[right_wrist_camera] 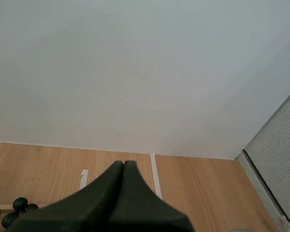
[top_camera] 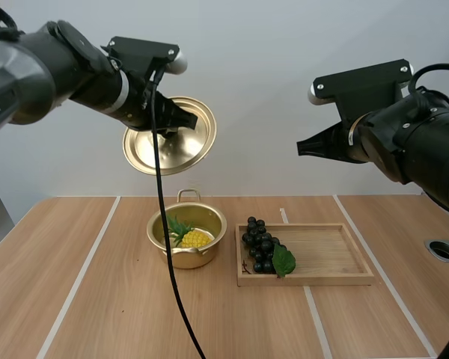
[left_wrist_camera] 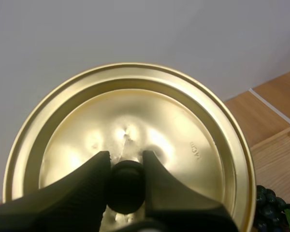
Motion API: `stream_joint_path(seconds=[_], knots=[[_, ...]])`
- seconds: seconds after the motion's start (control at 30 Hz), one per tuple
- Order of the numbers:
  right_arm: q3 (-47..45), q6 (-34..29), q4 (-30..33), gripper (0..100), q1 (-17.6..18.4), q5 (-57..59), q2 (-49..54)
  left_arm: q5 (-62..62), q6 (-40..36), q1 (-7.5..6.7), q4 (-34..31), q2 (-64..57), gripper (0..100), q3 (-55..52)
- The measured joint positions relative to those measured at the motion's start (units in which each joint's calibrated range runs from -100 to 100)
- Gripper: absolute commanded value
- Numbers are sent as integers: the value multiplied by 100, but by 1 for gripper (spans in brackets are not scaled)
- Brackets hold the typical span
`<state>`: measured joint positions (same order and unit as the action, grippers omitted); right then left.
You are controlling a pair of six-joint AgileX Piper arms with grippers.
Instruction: Open the pot, put the pineapple inside, and close it
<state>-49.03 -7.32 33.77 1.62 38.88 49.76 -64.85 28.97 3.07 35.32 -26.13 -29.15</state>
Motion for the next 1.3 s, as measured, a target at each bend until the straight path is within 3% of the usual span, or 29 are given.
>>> stream_joint_path(seconds=[0.27,0.83,1.1,1.3], knots=[[0,-9,32,0,-6,-90,-137,407,479,0,275,410,0,-653],[0,-19,89,0,-6,-90,-137,403,744,0,325,1690,0,-709],[0,-38,126,0,-6,-90,-137,450,943,-300,333,1894,0,-737],[0,-38,152,0,-6,-90,-137,899,981,-330,175,1918,0,-782]])
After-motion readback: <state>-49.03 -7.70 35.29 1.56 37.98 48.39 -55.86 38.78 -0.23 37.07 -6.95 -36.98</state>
